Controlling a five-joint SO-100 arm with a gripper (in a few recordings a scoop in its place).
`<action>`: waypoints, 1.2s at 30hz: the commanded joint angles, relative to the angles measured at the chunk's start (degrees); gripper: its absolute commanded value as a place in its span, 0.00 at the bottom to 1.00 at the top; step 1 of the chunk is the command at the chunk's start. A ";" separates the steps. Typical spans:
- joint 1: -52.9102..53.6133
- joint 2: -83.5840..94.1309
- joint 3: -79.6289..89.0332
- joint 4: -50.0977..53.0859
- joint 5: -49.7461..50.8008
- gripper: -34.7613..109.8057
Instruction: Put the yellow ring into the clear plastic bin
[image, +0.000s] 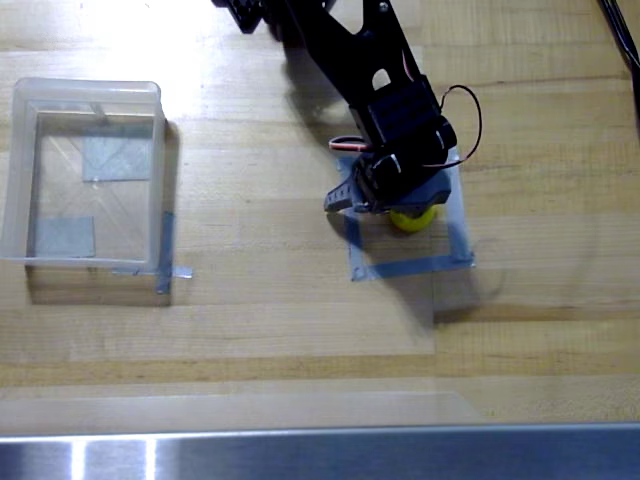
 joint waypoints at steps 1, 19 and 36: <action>-1.14 5.01 -0.53 0.88 0.35 0.49; -1.49 7.29 0.18 1.85 -0.26 0.25; -0.26 17.93 0.26 5.71 -0.44 0.24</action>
